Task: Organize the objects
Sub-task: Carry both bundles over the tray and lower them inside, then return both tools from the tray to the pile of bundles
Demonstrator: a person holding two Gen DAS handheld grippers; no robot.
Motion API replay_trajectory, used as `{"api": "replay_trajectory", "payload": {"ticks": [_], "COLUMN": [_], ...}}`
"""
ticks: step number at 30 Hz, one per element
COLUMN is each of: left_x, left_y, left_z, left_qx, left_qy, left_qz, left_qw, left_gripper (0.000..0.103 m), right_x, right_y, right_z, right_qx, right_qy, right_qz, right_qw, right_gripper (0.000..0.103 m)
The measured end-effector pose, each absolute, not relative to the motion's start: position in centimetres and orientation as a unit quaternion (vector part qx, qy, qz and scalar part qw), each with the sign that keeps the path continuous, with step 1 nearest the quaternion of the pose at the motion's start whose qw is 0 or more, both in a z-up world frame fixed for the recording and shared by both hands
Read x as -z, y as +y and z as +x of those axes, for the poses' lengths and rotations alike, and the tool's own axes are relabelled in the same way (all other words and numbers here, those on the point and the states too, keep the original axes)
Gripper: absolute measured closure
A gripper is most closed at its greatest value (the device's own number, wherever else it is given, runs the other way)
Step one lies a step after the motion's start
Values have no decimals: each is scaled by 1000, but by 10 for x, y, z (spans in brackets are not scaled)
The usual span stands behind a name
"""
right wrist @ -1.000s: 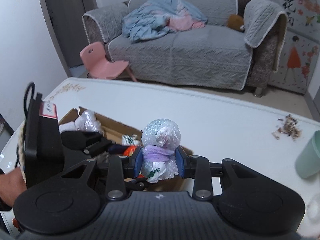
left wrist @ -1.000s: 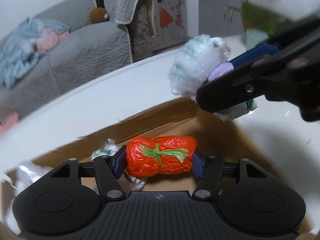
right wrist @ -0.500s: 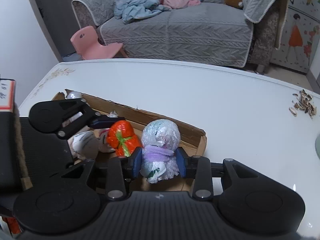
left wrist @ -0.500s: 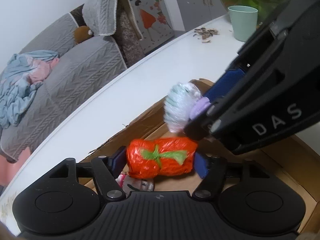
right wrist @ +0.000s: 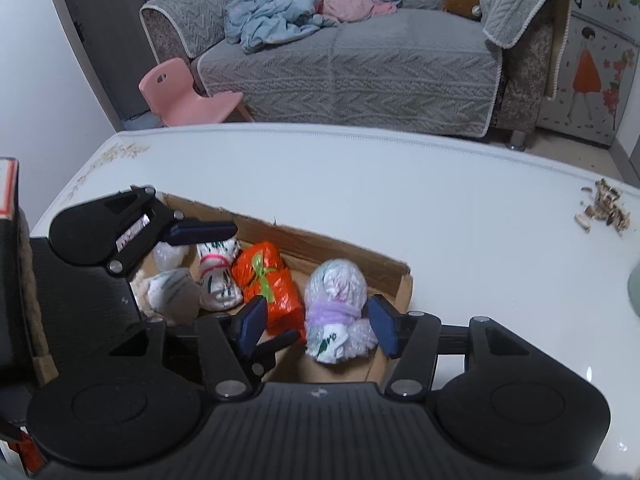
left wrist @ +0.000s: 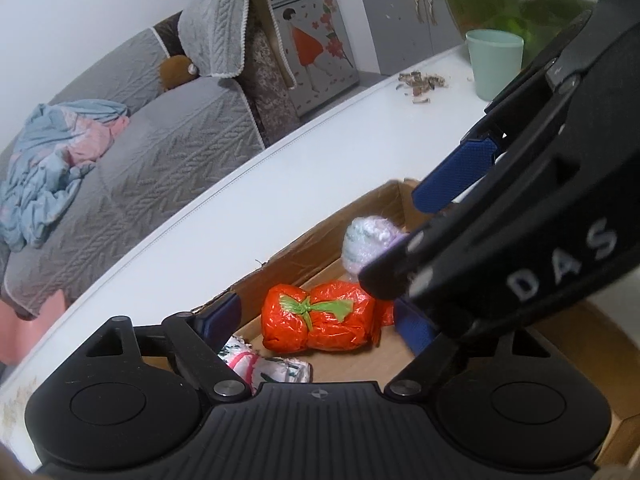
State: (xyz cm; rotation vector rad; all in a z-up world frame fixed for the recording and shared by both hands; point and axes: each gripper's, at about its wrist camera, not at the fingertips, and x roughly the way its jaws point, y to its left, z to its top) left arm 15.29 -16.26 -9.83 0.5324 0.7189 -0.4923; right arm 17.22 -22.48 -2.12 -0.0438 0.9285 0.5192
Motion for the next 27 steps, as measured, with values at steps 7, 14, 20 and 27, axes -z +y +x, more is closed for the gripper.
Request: {"api": "replay_trajectory", "payload": {"ticks": [7,14,20,27], "left_x": [69,35,-8,-20], "left_y": [-150,-138,-107,-44], "left_z": [141,129,74,-2], "left_qx": [229,220,211,122], "left_qy": [336,320,289,299], "left_qz": [222,176,134,84], "left_qw": [886,905,924,943], "left_gripper": [11,10,7,1], "right_x": [-4,-17,-39,-52], "right_y": [-238,-249,-252,-251], "right_z": [170,154,121,58], "right_qx": [-240,-235,-256,-277], "right_qy": [416,407,387,364], "right_qz": [0,7,1,-8], "right_qw": [877,883,886,889], "right_gripper": [42,40,38,30]}}
